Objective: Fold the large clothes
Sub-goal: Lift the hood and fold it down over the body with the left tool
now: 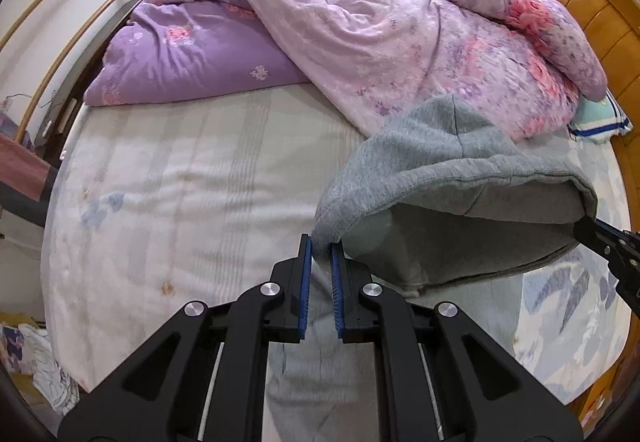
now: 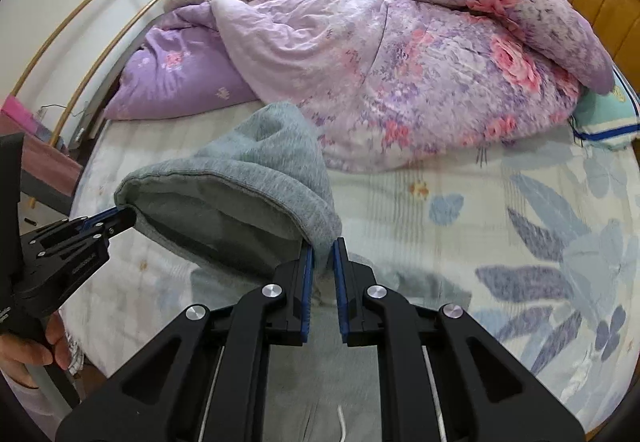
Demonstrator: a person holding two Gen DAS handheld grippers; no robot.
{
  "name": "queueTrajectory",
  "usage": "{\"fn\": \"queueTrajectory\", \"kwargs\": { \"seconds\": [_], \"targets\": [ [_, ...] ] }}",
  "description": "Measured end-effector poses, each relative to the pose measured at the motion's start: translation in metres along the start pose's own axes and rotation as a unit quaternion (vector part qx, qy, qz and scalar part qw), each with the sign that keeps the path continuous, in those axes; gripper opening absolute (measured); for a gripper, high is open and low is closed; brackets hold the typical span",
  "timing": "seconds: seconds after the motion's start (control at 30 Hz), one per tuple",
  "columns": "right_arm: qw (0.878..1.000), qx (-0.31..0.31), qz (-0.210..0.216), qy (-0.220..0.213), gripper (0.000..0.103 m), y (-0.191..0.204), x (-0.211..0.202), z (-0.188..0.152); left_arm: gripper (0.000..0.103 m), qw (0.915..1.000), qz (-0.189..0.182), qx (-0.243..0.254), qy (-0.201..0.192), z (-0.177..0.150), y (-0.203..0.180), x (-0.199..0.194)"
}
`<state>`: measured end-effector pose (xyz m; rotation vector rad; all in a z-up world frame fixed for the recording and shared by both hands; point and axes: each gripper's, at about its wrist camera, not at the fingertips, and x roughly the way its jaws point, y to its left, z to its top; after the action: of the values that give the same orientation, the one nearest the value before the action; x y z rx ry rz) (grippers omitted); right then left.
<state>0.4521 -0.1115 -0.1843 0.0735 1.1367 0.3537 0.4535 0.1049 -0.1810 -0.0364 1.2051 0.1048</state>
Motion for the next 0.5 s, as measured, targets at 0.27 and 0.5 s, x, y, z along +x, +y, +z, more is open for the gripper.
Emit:
{"fn": "queueTrajectory", "kwargs": {
  "seconds": [0.27,0.5],
  "targets": [
    [0.999,0.003,0.031,0.031,0.010,0.010,-0.022,-0.096,0.010,0.9998,-0.016,0.001,0.010,-0.100,-0.002,-0.031],
    [0.995,0.009,0.039,0.086,0.010,0.012,0.001,-0.184,0.010,0.9967,-0.027,-0.011,0.075,-0.199,0.007,-0.018]
  ]
}}
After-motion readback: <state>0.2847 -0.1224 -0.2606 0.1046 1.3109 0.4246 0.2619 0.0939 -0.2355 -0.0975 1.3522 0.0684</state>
